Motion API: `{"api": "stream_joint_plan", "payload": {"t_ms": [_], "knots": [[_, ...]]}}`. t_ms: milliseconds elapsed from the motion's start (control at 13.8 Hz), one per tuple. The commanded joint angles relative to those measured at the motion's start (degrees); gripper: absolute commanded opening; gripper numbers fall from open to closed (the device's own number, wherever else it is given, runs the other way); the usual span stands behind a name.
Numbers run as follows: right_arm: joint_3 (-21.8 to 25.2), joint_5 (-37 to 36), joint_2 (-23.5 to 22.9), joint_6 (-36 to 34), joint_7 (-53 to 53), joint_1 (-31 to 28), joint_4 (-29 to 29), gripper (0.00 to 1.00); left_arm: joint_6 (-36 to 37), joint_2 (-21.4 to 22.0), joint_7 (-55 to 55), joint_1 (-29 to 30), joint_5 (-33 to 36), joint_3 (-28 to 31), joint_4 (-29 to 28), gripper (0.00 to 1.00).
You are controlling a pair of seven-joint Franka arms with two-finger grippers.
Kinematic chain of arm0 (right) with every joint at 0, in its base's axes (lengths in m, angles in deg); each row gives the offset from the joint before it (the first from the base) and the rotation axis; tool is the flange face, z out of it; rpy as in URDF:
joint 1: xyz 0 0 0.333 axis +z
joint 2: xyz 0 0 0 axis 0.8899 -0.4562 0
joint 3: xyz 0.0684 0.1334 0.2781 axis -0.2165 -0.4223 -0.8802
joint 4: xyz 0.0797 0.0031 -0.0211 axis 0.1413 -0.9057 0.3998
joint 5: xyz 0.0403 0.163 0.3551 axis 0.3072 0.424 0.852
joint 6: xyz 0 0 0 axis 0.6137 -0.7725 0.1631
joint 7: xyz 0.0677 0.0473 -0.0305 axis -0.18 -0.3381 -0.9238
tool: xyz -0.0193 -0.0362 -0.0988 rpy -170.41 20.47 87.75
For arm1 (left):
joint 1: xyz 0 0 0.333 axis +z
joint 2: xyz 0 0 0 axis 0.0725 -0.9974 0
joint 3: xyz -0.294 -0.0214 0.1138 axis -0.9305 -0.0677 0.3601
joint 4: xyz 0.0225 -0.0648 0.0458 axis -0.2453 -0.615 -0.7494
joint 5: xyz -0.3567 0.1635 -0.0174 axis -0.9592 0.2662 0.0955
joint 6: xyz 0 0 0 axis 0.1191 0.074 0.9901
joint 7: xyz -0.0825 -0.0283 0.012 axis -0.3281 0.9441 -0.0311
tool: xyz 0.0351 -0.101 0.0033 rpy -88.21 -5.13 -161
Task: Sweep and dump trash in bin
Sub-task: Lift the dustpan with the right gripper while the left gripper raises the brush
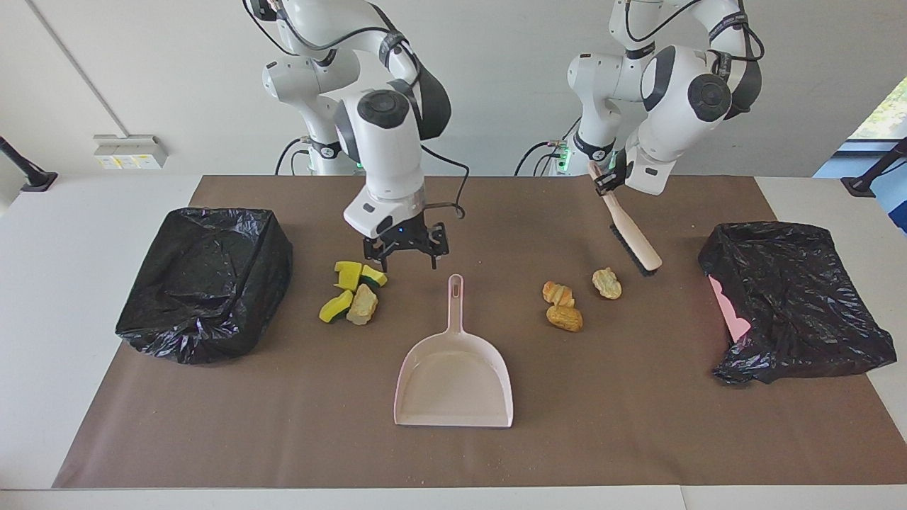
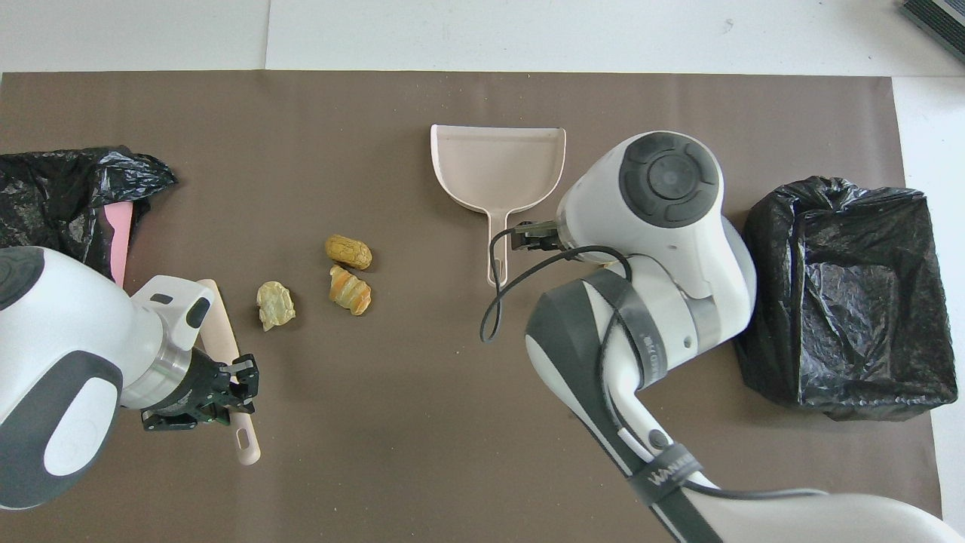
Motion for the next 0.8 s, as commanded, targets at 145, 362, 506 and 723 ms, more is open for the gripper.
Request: {"api": "stream_joint_plan", "payload": {"t_ms": [145,362,506,723], "knots": [[-0.43,2.66,-11.12,8.07,4.29,1.20,7.21,1.00,-8.82,0.03,3.20,-0.48,-0.58,-1.04,-8.88,0.00],[-0.44,2.92,-12.36,9.94,3.85,1.54,6.51,1.00,-11.21,-1.47,3.29,-0.57,-3.56,-1.04,-9.42,0.00],[-0.52,2.83,-12.27,9.85,3.23,1.46,5.36,1.00,-11.83,-1.47,3.55,-3.36,-7.34,-1.21,-9.33,0.00],[-0.79,2.83,-12.27,9.59,1.30,1.02,5.54,0.28,-16.39,-1.65,13.35,-11.44,-10.34,-1.21,-8.98,0.00]]}}
